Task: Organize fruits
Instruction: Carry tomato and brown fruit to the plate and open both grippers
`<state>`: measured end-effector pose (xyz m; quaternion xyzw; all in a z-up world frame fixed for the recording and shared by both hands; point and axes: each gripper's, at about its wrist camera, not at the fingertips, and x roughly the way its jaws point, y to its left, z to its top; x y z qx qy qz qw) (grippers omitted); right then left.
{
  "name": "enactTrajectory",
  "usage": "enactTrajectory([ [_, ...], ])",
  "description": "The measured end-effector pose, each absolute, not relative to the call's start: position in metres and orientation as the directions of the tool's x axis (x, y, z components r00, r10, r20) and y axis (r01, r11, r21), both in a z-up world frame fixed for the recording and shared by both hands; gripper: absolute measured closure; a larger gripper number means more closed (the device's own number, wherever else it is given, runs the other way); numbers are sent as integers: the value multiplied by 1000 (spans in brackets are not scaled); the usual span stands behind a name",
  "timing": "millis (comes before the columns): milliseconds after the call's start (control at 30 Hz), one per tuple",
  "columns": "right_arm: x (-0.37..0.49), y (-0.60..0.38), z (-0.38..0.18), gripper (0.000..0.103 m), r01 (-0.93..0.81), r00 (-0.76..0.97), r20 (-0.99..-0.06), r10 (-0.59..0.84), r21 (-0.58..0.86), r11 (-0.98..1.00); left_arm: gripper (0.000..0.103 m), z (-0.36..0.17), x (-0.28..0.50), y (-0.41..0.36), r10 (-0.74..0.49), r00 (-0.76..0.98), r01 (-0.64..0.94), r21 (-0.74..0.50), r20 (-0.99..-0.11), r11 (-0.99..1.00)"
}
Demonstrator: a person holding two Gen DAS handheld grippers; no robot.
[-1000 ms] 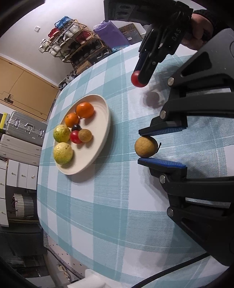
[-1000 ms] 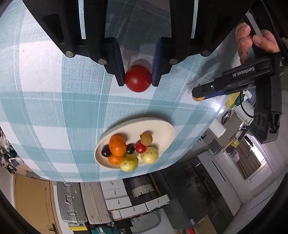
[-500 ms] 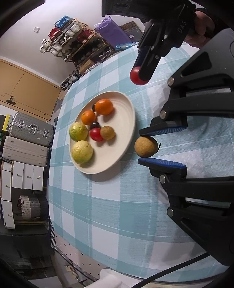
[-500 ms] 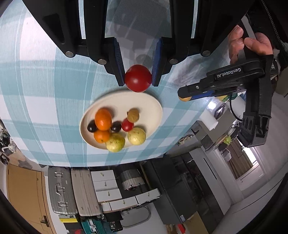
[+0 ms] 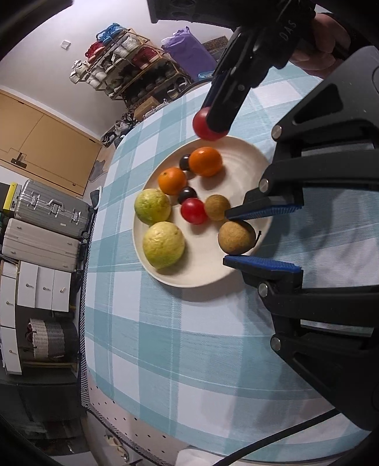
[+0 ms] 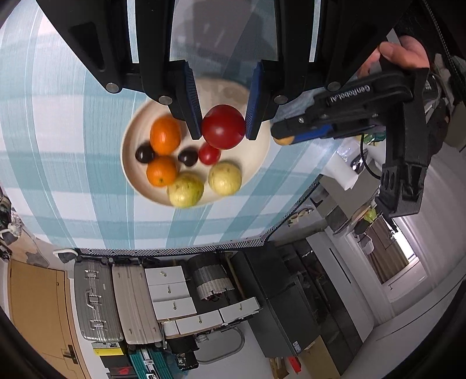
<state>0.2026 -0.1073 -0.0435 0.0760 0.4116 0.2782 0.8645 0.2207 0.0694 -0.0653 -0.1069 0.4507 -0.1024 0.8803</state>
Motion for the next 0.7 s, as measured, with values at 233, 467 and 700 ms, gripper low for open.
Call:
enactTrajectory([
  [233, 226, -95, -47, 72, -421, 496, -681, 538, 353, 836, 81, -75, 250, 66, -286, 556, 87, -288, -780, 954],
  [467, 237, -84, -60, 72, -426, 484, -711, 510, 317, 847, 81, -80, 266, 65, -297, 550, 89, -299, -781, 950],
  [700, 243, -87, -74, 72, -402, 479, -725, 496, 321, 858, 81, -90, 276, 64, -312, 534, 94, -311, -786, 946],
])
